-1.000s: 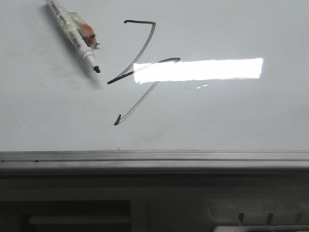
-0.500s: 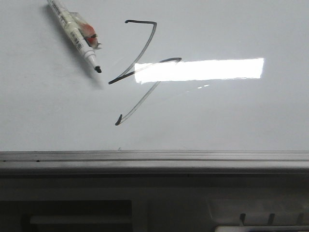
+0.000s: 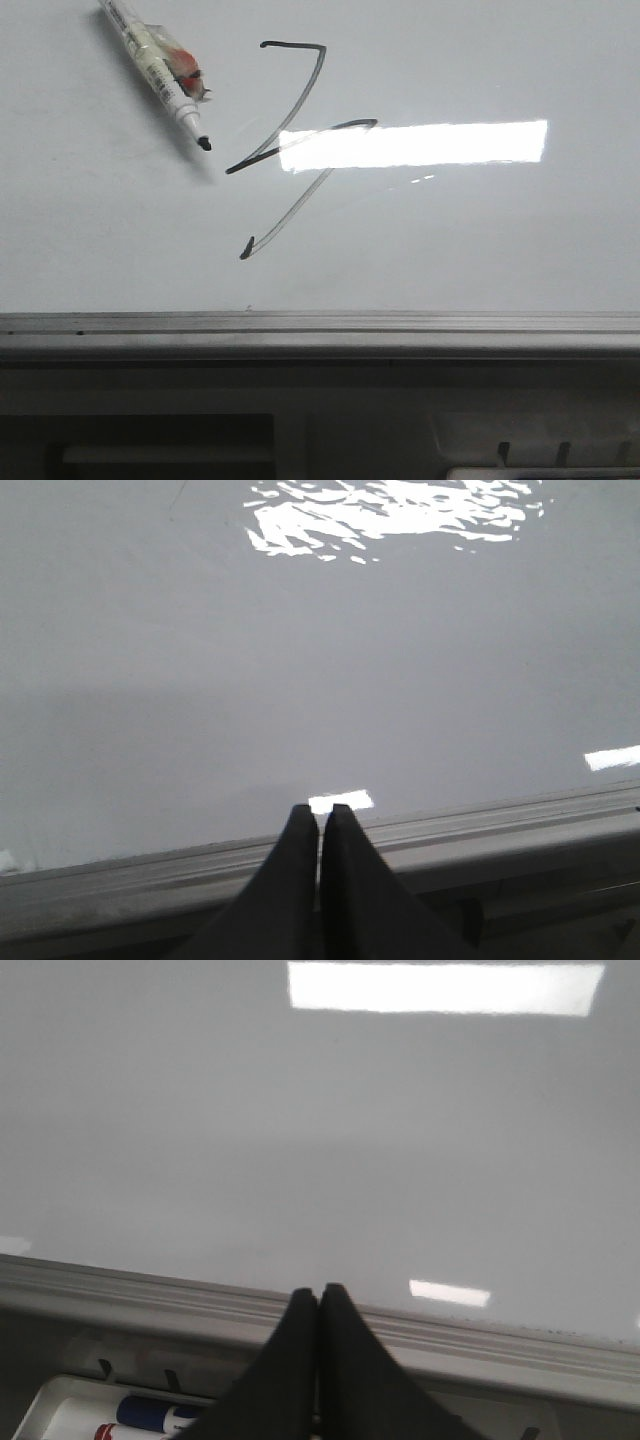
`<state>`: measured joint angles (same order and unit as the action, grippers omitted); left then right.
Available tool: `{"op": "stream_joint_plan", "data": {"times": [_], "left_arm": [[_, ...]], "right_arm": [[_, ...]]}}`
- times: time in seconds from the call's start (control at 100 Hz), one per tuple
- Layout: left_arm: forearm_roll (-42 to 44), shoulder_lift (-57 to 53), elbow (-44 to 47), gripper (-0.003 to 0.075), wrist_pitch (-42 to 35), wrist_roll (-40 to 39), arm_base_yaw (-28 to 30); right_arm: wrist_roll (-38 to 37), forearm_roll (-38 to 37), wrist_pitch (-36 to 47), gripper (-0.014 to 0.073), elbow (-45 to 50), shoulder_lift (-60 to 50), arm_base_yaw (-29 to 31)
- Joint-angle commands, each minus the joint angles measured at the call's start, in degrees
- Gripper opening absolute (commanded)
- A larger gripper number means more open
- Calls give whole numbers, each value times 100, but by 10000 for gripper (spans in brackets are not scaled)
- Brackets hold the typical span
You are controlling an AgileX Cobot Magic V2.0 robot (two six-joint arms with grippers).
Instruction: Write number 3 on whiteboard
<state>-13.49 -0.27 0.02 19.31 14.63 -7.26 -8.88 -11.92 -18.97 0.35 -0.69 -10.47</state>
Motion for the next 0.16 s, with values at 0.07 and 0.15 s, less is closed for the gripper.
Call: {"op": "stream_joint_plan", "data": {"times": [0.07, 0.15], "left_arm": [[-45, -128, 63, -20, -287, -49, 22], [-45, -128, 63, -20, -287, -49, 22]], "right_arm": [[-16, -136, 122, -41, 183, -78, 27], [-16, -136, 122, -41, 183, -78, 27]]}}
